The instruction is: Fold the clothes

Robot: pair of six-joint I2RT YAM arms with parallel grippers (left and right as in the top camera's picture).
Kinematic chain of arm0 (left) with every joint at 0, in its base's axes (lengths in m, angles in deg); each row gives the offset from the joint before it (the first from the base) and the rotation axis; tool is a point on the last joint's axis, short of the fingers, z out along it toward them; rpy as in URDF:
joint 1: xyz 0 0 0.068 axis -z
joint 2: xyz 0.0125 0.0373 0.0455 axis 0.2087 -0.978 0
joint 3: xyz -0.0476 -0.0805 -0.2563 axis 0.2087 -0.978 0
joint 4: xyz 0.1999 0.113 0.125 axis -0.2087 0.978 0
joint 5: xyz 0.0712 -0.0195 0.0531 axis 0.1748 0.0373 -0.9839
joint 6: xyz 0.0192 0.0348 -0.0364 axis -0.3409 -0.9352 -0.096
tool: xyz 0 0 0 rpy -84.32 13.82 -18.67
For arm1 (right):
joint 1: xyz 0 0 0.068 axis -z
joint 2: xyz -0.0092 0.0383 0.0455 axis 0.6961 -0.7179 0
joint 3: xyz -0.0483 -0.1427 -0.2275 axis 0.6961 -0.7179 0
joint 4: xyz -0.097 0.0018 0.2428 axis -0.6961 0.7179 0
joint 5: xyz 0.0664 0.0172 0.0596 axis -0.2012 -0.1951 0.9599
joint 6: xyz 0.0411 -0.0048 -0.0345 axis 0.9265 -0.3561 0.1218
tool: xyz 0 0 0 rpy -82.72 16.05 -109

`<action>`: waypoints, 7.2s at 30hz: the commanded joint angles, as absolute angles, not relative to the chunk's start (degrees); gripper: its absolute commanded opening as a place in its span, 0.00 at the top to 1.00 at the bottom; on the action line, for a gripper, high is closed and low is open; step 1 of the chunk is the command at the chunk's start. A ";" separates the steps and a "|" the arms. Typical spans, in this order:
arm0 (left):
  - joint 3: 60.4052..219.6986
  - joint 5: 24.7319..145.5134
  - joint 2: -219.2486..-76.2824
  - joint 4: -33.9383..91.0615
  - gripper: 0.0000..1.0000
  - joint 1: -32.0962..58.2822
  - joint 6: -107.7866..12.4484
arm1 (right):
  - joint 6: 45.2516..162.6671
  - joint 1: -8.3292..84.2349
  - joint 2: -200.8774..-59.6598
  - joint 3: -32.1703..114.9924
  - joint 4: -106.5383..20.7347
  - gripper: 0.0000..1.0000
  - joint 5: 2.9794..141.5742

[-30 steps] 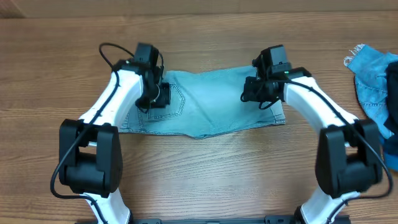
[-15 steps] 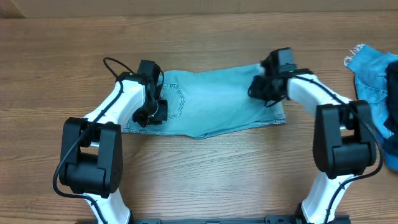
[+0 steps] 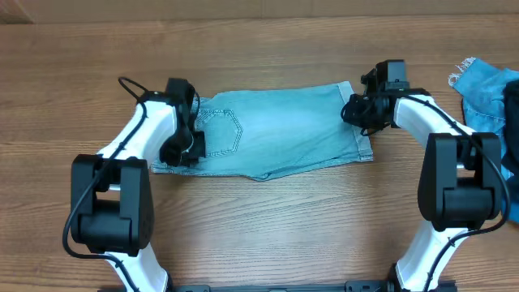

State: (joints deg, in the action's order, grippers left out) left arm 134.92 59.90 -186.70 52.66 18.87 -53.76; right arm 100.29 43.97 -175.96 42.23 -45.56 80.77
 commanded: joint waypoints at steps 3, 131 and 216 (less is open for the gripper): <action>142.72 61.80 -179.64 47.26 0.79 18.44 -56.29 | 99.30 44.67 -167.98 44.57 -51.72 0.96 88.31; 158.26 67.42 -158.44 74.45 0.00 10.68 -62.24 | 96.70 61.02 -170.76 27.54 -43.92 0.22 109.31; 158.26 67.57 -158.51 71.89 0.00 10.68 -62.11 | 87.87 57.44 -150.17 70.51 -5.25 0.96 82.21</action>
State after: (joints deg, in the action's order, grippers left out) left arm 158.24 67.79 -158.42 72.09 10.87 -61.45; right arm 90.76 63.14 -151.42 68.77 -6.74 89.75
